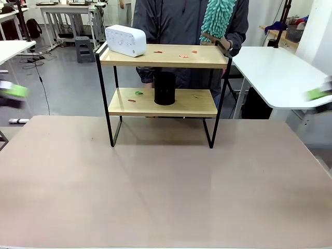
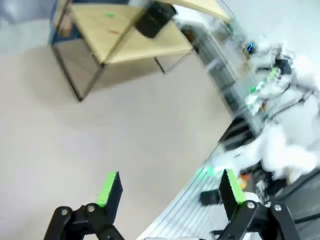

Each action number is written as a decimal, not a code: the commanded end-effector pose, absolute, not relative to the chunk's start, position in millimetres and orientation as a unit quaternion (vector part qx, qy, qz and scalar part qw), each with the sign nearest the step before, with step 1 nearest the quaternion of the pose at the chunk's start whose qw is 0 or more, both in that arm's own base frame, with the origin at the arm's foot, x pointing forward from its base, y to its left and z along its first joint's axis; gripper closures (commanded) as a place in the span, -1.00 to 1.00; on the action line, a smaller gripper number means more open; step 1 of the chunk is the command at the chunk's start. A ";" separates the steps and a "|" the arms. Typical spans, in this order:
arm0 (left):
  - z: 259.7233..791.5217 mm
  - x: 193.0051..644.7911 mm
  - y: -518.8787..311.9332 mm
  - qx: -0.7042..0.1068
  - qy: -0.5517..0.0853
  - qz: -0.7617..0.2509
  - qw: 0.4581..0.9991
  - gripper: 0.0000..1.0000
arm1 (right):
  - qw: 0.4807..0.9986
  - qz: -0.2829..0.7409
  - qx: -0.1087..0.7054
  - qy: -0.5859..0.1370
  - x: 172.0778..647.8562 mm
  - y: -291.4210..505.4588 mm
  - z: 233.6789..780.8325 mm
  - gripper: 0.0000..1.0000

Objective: Clean the shelf.
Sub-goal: Pick up the Duster from the human.

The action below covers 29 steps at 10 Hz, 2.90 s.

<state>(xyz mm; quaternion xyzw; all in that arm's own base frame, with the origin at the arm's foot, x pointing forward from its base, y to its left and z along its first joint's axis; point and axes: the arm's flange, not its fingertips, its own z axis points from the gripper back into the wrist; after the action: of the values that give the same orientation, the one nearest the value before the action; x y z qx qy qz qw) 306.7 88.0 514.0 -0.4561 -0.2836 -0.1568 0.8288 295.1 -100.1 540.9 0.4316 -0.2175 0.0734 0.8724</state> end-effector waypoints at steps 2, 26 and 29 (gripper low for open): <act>416.6 329.6 174.1 -0.590 -0.301 0.057 0.747 -1.00 | 0.704 -0.242 0.593 -0.307 298.3 -202.7 463.8 -1.00; 482.7 288.1 153.2 -0.501 -0.297 -0.077 0.809 -1.00 | 0.861 -0.142 0.486 -0.040 479.0 -26.8 546.7 -1.00; 482.7 288.1 153.2 -0.501 -0.297 -0.077 0.809 -1.00 | 0.858 -0.149 0.490 -0.044 481.1 -27.2 539.6 -1.00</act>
<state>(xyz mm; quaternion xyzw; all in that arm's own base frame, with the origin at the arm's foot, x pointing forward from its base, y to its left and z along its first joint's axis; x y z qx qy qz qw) 287.1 153.5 482.2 -0.4984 -0.2869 -0.0691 0.8152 483.5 -30.3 540.5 0.4813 -0.0439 -0.1328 0.8653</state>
